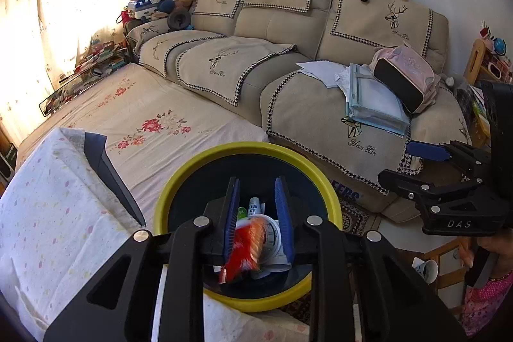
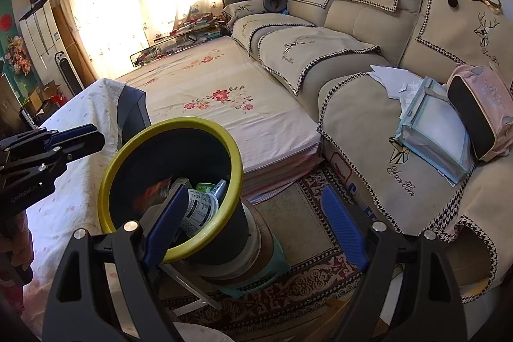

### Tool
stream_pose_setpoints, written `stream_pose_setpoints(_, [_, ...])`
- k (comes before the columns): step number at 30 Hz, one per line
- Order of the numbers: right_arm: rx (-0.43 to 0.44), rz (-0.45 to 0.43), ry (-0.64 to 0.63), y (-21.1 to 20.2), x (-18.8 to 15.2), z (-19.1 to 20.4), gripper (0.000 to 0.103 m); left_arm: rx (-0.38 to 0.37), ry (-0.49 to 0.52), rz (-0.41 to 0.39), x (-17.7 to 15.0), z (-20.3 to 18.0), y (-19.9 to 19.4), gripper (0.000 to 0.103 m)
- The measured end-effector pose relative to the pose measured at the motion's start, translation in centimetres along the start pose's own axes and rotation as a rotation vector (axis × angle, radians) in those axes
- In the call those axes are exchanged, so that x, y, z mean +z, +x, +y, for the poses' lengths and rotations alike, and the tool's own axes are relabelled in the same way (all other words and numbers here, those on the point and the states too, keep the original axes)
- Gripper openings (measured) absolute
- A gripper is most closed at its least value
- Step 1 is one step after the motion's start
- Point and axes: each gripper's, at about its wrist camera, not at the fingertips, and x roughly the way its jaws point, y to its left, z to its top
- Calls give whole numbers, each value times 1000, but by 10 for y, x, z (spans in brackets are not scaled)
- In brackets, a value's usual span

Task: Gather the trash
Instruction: 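Carry the red snack bag into the bin and open the left gripper, then grasp the white towel with the right gripper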

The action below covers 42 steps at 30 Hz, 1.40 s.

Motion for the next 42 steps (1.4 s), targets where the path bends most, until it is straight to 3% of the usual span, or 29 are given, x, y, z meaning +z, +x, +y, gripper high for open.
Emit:
stream_pose_setpoints(12, [23, 21, -45, 4, -2, 21, 81, 97, -80, -74, -56, 56, -94, 26])
stream_pose_setpoints(21, [70, 44, -131, 10, -2, 69, 81, 280, -270, -139, -141, 142, -189, 27])
stream_pose_setpoints(23, [94, 50, -165, 12, -1, 88, 81, 337, -310, -150, -163, 162, -209, 32])
stream_pose_setpoints(28, [168, 65, -265, 15, 1, 147, 81, 462, -438, -174, -219, 218, -255, 33])
stream_pose_setpoints(34, [297, 76, -415, 12, -1, 242, 81, 624, -557, -188, -282, 272, -298, 35])
stream_pose_setpoints(42, [417, 98, -619, 11, -19, 368, 81, 658, -696, -236, -336, 300, -322, 40])
